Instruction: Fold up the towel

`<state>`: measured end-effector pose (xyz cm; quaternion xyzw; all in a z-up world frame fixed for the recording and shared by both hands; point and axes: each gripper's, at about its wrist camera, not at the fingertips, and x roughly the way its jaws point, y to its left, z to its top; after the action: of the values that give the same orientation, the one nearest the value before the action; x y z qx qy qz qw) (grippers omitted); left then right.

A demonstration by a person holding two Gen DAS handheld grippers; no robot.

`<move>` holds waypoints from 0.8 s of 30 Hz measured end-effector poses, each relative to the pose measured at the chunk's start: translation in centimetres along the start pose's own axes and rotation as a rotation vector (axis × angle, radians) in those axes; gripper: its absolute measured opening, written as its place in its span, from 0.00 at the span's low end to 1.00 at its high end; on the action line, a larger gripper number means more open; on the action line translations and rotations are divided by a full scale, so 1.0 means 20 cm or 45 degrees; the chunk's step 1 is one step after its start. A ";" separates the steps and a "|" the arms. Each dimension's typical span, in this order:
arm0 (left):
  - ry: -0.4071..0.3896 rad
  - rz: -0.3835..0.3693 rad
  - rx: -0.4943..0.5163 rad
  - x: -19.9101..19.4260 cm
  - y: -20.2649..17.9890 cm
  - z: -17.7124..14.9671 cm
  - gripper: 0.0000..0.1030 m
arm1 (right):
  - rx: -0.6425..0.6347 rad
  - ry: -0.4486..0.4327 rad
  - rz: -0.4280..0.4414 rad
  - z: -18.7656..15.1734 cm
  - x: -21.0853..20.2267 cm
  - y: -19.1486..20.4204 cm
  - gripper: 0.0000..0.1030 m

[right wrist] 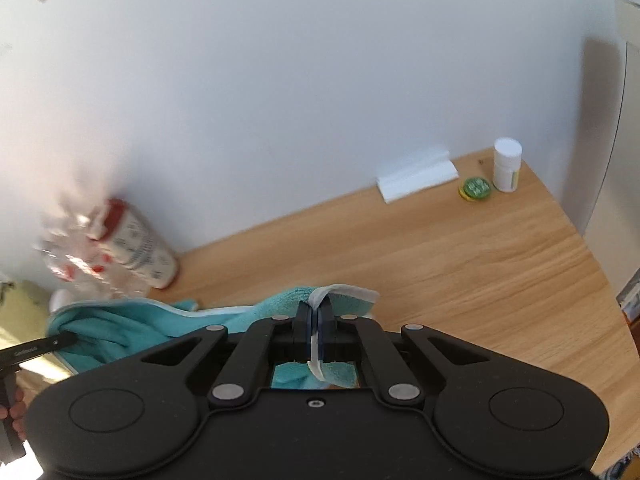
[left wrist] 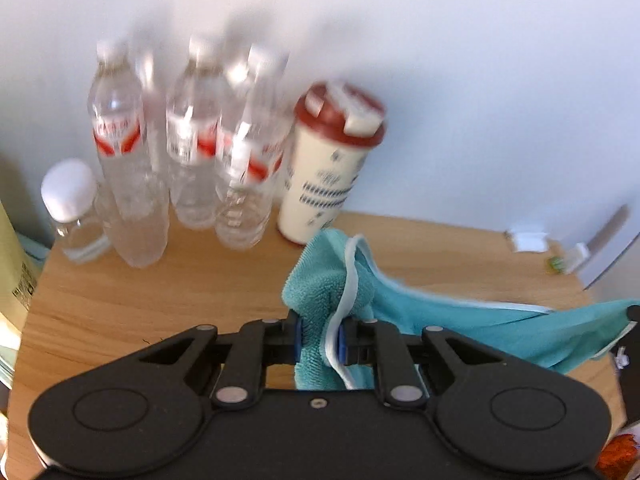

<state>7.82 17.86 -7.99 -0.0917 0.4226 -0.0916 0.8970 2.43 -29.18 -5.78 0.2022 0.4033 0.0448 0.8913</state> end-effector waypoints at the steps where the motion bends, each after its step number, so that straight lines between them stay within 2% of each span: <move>1: 0.002 -0.032 0.019 -0.06 -0.01 0.02 0.14 | -0.020 -0.014 0.011 0.00 -0.05 0.02 0.02; 4: 0.014 -0.020 0.072 -0.19 -0.03 0.03 0.14 | -0.074 -0.024 0.008 0.00 -0.17 0.04 0.02; 12: 0.080 -0.093 -0.007 -0.34 0.03 0.09 0.14 | -0.069 -0.062 0.010 0.05 -0.38 0.02 0.02; 15: 0.075 -0.028 0.020 -0.29 0.07 0.13 0.14 | -0.096 -0.079 -0.035 0.09 -0.32 -0.03 0.02; 18: 0.062 0.026 -0.032 -0.10 0.16 0.16 0.14 | -0.067 -0.096 -0.074 0.16 -0.13 -0.14 0.02; 21: 0.054 0.178 -0.076 0.19 0.24 0.17 0.16 | -0.077 -0.117 -0.105 0.22 0.07 -0.20 0.03; 22: 0.070 0.212 -0.083 0.26 0.26 0.16 0.19 | -0.067 -0.107 -0.124 0.23 0.14 -0.22 0.08; 23: 0.091 0.244 -0.088 0.33 0.27 0.15 0.31 | -0.061 -0.097 -0.144 0.24 0.21 -0.24 0.10; 24: 0.113 0.276 -0.093 0.39 0.29 0.15 0.37 | -0.074 -0.083 -0.170 0.24 0.27 -0.25 0.13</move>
<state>15.52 21.75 -13.39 -0.0741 0.4723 0.0175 0.8781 9.28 -34.05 -8.73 0.1505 0.3851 -0.0096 0.9105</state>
